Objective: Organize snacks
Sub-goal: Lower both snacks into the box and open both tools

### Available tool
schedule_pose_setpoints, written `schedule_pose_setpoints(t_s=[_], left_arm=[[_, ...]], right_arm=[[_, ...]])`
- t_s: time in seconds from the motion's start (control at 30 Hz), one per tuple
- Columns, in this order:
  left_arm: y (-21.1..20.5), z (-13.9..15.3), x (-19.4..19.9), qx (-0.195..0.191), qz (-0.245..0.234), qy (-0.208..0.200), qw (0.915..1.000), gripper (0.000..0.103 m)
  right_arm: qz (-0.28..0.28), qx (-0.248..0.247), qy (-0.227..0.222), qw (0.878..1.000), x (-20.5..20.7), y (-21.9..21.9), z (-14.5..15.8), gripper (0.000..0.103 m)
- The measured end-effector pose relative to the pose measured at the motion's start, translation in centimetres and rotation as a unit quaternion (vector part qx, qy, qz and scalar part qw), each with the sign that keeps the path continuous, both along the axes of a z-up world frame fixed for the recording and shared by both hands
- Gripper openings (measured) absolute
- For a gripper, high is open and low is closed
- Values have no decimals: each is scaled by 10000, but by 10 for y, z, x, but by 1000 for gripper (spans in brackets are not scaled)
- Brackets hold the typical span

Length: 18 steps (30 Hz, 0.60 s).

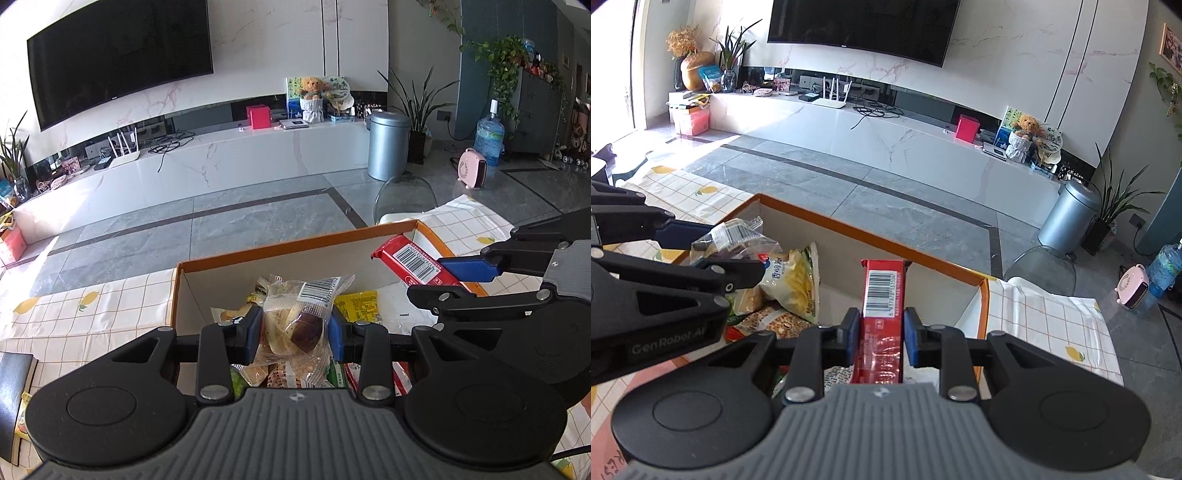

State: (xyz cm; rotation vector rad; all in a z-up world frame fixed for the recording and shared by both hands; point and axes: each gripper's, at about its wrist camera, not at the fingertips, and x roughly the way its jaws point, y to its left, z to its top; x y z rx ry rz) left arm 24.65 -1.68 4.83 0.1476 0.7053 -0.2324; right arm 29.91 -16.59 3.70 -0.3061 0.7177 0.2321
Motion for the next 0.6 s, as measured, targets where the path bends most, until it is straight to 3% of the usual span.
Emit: schedule_pose_setpoints(t_s=[0.3,0.6], left_arm=[[-3,-33,27,178,-25,668,9976,41],[-6,-46,38,348,-75,952,9948,42]], right_arm=[[-5,-541,487,9973,41,6,-43,22],[14,-757,868,9933,54,11,-71,22]])
